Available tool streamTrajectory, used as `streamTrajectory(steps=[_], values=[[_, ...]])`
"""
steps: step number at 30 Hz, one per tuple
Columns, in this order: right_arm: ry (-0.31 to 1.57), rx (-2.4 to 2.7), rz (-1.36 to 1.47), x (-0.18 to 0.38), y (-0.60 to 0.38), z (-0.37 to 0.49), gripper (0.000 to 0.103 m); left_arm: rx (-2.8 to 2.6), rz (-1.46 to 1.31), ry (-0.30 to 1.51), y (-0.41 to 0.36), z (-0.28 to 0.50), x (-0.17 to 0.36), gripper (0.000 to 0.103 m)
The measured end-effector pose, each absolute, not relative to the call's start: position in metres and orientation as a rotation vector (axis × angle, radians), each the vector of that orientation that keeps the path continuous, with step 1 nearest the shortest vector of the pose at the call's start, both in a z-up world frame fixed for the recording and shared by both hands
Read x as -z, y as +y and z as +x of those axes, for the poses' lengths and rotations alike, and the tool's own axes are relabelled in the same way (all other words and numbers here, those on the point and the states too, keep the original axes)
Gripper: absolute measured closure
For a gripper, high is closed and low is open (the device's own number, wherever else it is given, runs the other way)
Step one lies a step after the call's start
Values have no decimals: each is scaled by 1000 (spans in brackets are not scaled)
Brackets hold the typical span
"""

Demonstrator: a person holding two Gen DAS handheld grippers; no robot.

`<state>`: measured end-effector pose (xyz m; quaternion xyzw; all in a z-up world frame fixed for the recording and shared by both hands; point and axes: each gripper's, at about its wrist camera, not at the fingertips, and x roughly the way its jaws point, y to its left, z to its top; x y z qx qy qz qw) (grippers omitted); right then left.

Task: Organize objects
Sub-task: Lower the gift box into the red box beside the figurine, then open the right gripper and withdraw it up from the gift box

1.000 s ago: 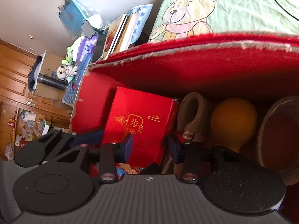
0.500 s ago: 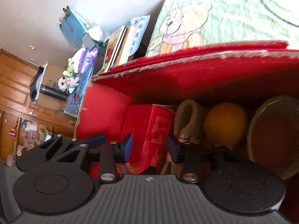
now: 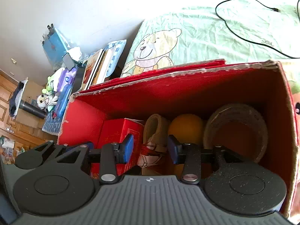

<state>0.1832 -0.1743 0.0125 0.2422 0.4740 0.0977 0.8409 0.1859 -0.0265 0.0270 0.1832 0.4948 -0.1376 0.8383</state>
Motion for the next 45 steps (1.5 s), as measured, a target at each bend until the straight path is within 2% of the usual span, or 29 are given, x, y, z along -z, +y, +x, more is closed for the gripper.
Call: streamTrajectory(steps=[14,33,45], values=[[958,-43,491,-15,-185,172,59,278,402,996,-31,193,-28,10],[853,67,520,-19,-188,160,59,315,338,1047,-28,204,-18,10],[858,107,522,-19,-189,160,59,268,330,1049,-27,207,-18,11]])
